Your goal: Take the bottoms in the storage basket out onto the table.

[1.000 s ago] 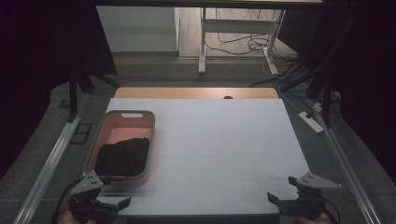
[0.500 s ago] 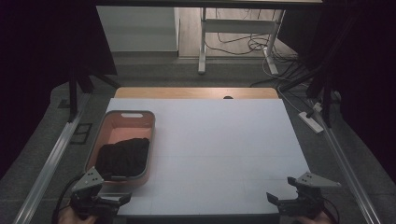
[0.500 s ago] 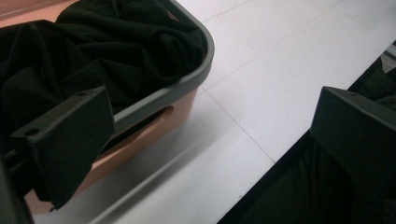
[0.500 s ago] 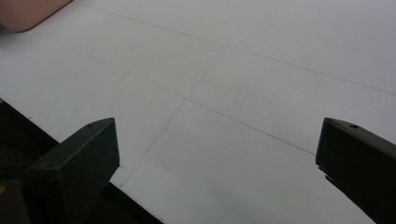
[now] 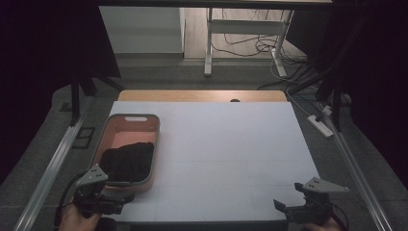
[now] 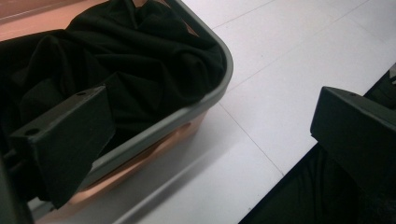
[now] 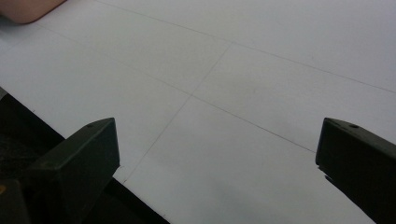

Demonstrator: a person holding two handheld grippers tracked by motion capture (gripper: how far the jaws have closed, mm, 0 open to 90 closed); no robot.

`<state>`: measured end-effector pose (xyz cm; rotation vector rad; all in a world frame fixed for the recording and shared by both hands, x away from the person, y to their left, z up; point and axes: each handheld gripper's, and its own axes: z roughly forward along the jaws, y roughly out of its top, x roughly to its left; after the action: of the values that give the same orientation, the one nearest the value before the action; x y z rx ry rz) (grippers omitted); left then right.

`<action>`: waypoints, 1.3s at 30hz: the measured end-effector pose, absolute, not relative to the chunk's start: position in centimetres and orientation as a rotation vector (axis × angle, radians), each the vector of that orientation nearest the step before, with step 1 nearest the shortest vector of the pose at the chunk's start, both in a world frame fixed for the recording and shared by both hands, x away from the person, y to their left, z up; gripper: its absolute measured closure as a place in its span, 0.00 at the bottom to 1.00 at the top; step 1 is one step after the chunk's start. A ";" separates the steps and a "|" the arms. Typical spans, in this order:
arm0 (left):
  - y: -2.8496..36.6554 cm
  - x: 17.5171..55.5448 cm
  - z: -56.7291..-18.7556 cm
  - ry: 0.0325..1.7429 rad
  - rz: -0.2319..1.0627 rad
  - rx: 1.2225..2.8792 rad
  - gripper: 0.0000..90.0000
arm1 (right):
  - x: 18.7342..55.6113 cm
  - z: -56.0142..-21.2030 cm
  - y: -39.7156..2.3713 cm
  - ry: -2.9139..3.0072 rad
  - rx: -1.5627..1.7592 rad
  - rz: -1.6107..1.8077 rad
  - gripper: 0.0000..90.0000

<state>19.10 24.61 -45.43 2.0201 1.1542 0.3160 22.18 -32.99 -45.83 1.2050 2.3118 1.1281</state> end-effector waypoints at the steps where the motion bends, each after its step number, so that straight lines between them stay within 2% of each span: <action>1: 24.6 19.1 -45.4 1.154 0.316 2.020 0.00 | 22.2 -45.8 -33.0 2.312 1.205 1.128 0.00; 39: 24.5 25.1 -45.0 1.182 0.235 2.170 0.00 | 22.4 -45.9 -32.8 2.332 1.212 1.103 0.00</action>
<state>25.08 24.54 -45.00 2.1696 1.1820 0.2350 22.37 -32.81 -45.94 1.2116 2.3319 1.1033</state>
